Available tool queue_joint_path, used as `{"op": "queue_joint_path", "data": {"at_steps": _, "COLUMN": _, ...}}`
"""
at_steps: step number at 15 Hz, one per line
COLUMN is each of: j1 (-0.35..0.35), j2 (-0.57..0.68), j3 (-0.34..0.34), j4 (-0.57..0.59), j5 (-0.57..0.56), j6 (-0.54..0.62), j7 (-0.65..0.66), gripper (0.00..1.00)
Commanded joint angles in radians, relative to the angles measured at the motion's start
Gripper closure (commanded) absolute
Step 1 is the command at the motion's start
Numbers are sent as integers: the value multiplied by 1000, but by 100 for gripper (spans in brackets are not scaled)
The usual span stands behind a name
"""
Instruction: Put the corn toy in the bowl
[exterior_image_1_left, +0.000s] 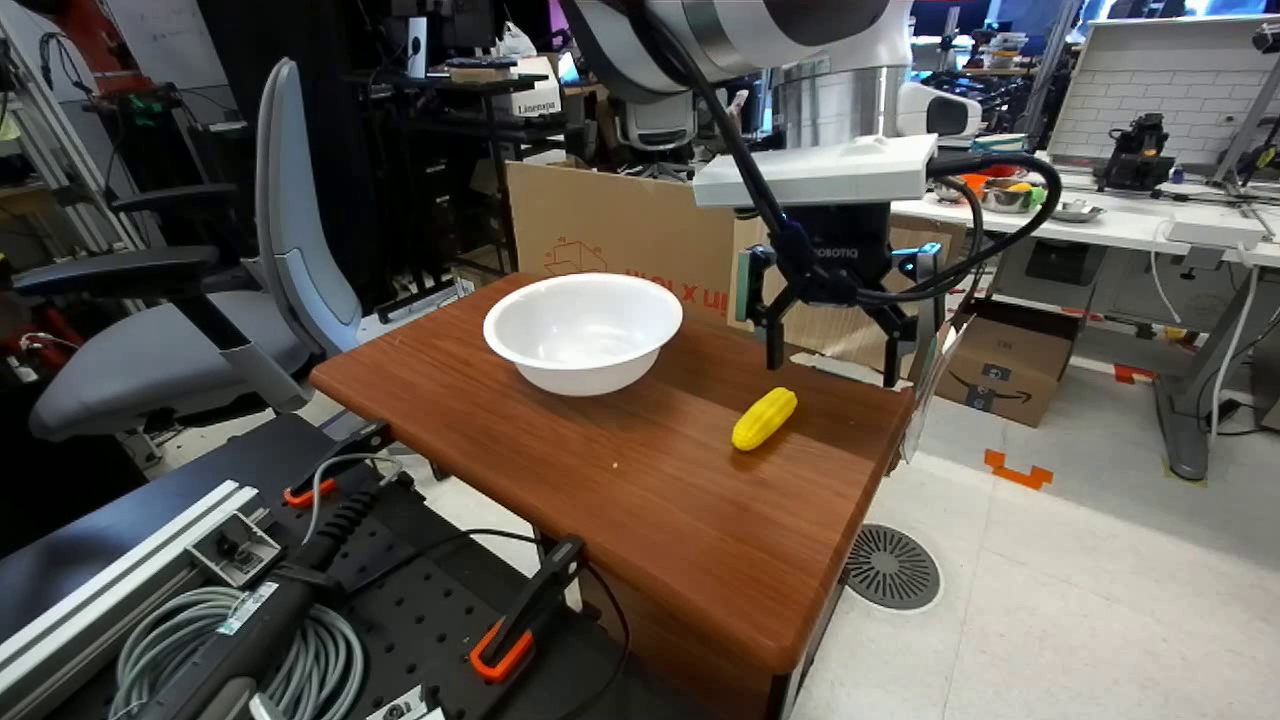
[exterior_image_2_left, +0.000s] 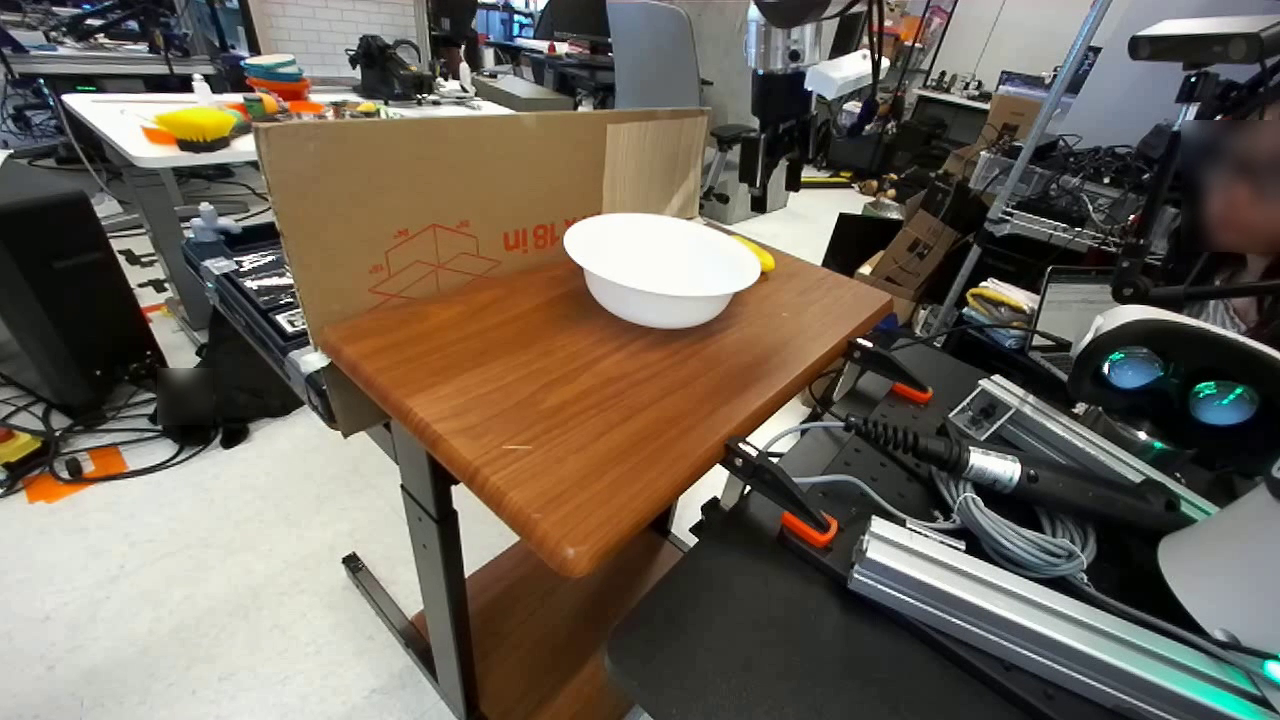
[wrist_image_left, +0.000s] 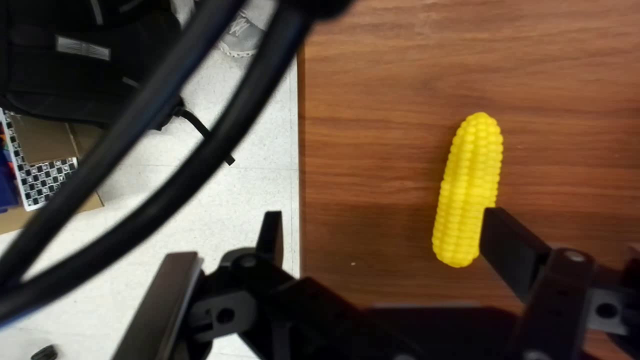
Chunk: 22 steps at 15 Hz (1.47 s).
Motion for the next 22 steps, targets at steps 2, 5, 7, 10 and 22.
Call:
{"op": "queue_joint_path", "data": {"at_steps": 2, "j1": 19, "j2": 90, "j3": 24, "j4": 94, "j5": -36, "j6": -4, "j7": 32, "gripper": 0}}
{"op": "queue_joint_path", "data": {"at_steps": 5, "j1": 39, "j2": 126, "j3": 33, "j4": 125, "j5": -46, "j6": -2, "j7": 44, "gripper": 0}}
{"op": "queue_joint_path", "data": {"at_steps": 7, "j1": 53, "j2": 141, "j3": 26, "j4": 122, "j5": -61, "j6": 20, "j7": 69, "gripper": 0}}
{"op": "queue_joint_path", "data": {"at_steps": 10, "j1": 64, "j2": 129, "j3": 16, "j4": 80, "j5": -95, "j6": 59, "j7": 92, "gripper": 0}}
{"op": "queue_joint_path", "data": {"at_steps": 22, "j1": 79, "j2": 86, "j3": 4, "j4": -84, "j5": -121, "j6": 316, "j7": 173, "gripper": 26}}
